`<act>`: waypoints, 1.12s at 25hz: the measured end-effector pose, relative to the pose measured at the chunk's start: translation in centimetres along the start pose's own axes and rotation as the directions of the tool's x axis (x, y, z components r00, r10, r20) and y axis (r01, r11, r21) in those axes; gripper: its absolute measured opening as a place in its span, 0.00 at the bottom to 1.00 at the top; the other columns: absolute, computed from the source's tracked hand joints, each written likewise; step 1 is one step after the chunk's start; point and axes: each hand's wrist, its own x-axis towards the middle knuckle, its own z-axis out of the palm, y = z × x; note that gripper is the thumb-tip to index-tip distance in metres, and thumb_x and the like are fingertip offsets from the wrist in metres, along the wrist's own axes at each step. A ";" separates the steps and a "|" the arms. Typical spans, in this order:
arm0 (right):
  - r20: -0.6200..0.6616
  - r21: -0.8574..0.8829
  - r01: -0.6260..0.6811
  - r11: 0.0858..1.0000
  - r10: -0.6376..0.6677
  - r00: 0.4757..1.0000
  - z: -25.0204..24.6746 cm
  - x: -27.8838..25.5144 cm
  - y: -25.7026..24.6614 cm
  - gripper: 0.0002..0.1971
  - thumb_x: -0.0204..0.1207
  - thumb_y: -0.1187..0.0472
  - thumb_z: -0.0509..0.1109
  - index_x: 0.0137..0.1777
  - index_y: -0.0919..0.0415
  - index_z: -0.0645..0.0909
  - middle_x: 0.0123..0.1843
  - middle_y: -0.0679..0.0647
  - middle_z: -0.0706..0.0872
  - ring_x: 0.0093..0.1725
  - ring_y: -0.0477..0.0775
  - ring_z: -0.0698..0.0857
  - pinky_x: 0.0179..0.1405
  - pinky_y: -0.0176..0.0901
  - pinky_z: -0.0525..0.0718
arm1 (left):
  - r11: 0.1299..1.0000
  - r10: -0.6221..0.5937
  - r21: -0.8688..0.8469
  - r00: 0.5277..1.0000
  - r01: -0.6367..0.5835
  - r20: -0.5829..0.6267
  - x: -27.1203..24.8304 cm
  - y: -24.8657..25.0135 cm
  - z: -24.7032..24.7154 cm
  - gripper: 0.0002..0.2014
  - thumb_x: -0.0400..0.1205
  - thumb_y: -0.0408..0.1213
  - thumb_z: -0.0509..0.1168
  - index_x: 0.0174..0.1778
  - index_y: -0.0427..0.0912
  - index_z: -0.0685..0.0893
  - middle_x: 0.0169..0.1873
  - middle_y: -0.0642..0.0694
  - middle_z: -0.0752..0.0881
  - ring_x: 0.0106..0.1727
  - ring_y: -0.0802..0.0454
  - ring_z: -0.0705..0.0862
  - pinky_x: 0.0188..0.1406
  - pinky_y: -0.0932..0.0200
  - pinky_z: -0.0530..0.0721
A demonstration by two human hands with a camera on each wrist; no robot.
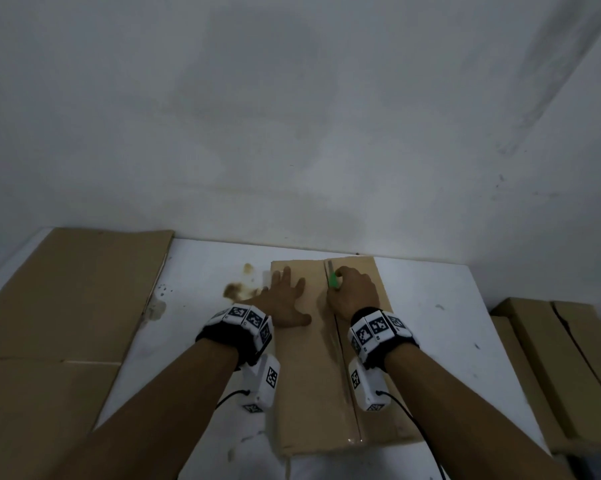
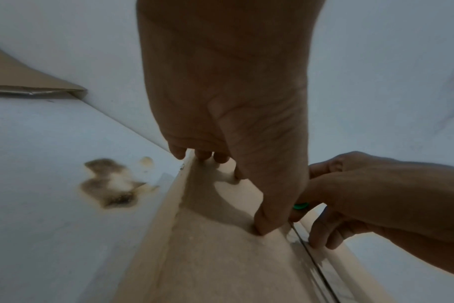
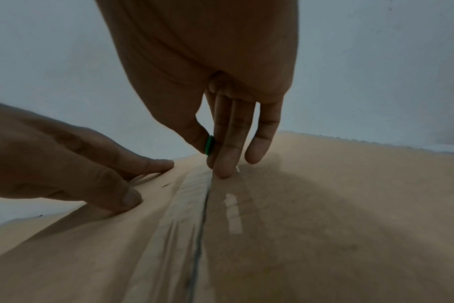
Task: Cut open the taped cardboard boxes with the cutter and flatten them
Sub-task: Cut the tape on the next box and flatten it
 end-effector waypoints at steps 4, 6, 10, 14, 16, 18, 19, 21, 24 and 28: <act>-0.001 -0.057 0.010 0.998 -0.010 1.000 0.1 0.2 -0.6 0.19 0.82 0.59 0.65 0.73 0.59 0.75 0.68 0.63 0.80 0.66 0.66 0.79 0.61 0.48 0.78 | 0.999 0.008 0.035 1.000 -0.009 0.021 -0.4 -0.2 -0.6 0.47 0.85 0.60 0.62 0.88 0.47 0.39 0.85 0.39 0.29 0.86 0.38 0.32 0.86 0.39 0.51; 0.012 -0.106 0.019 0.994 -0.018 1.000 0.0 0.5 -1.0 0.20 0.82 0.59 0.65 0.74 0.60 0.74 0.68 0.64 0.80 0.67 0.66 0.79 0.62 0.49 0.78 | 0.999 0.014 0.049 0.999 -0.016 0.037 -0.4 -0.2 -0.9 0.47 0.84 0.61 0.62 0.89 0.47 0.39 0.85 0.38 0.29 0.86 0.38 0.32 0.86 0.39 0.52; 0.056 -0.204 0.080 0.976 -0.070 0.996 0.1 1.0 -1.6 0.19 0.81 0.61 0.65 0.71 0.64 0.75 0.68 0.64 0.80 0.67 0.66 0.79 0.62 0.50 0.79 | 0.998 0.022 0.054 0.999 -0.023 0.034 -0.5 -0.4 -0.7 0.47 0.84 0.61 0.62 0.88 0.48 0.39 0.85 0.38 0.29 0.86 0.38 0.32 0.86 0.38 0.51; 0.092 -0.199 0.097 0.975 -0.080 0.993 -0.1 1.0 -1.6 0.20 0.82 0.63 0.64 0.72 0.66 0.73 0.70 0.65 0.78 0.70 0.66 0.77 0.65 0.50 0.76 | 0.999 0.029 0.042 0.999 -0.030 0.034 -0.5 -0.4 -0.7 0.47 0.85 0.61 0.62 0.88 0.48 0.39 0.85 0.38 0.29 0.86 0.38 0.31 0.86 0.38 0.49; 0.106 -0.188 0.101 0.977 -0.082 0.991 -0.2 0.5 -1.4 0.20 0.82 0.63 0.65 0.73 0.65 0.73 0.70 0.65 0.77 0.70 0.65 0.76 0.66 0.49 0.76 | 0.999 0.031 0.041 0.999 -0.033 0.040 -0.5 -0.4 -0.6 0.46 0.85 0.60 0.61 0.88 0.48 0.39 0.85 0.38 0.29 0.86 0.37 0.31 0.86 0.39 0.48; 0.109 -0.176 0.096 0.980 -0.077 0.991 -0.1 -0.5 -0.9 0.19 0.81 0.62 0.65 0.71 0.65 0.74 0.69 0.64 0.77 0.69 0.64 0.77 0.64 0.48 0.77 | 0.998 0.040 0.038 0.998 -0.042 0.044 -0.4 -0.5 -0.6 0.46 0.85 0.61 0.61 0.88 0.48 0.39 0.85 0.39 0.29 0.86 0.38 0.31 0.86 0.38 0.49; 0.107 -0.169 0.096 0.981 -0.079 0.991 0.1 -1.2 -0.7 0.19 0.81 0.62 0.65 0.70 0.65 0.74 0.68 0.64 0.78 0.67 0.64 0.77 0.64 0.48 0.78 | 0.999 0.039 0.034 0.998 -0.040 0.042 -0.3 -0.6 -0.7 0.46 0.85 0.61 0.61 0.88 0.48 0.40 0.85 0.39 0.29 0.86 0.38 0.31 0.86 0.38 0.49; 0.102 -0.158 0.100 0.982 -0.084 0.991 0.4 -2.8 -0.1 0.18 0.80 0.61 0.65 0.69 0.65 0.76 0.66 0.64 0.79 0.66 0.64 0.78 0.63 0.49 0.79 | 0.999 0.037 0.024 0.998 -0.038 0.045 -0.3 -0.8 -0.8 0.47 0.84 0.62 0.62 0.88 0.49 0.40 0.85 0.40 0.29 0.86 0.39 0.31 0.86 0.38 0.49; 0.112 -0.141 0.102 0.985 -0.086 0.990 0.8 -5.5 1.2 0.18 0.81 0.61 0.64 0.70 0.65 0.77 0.65 0.63 0.80 0.64 0.63 0.79 0.62 0.49 0.80 | 0.999 0.035 0.032 0.998 -0.037 0.053 -0.3 -0.6 -0.9 0.47 0.84 0.61 0.61 0.88 0.50 0.39 0.85 0.41 0.29 0.86 0.39 0.31 0.86 0.40 0.48; 0.117 -0.092 0.074 0.993 -0.063 0.991 0.9 -8.1 3.2 0.20 0.78 0.61 0.66 0.70 0.63 0.79 0.65 0.61 0.82 0.64 0.61 0.78 0.59 0.46 0.78 | 0.998 0.036 0.057 0.998 -0.039 0.052 -0.1 -0.8 -0.9 0.46 0.85 0.62 0.60 0.88 0.50 0.38 0.85 0.41 0.28 0.86 0.41 0.31 0.86 0.42 0.45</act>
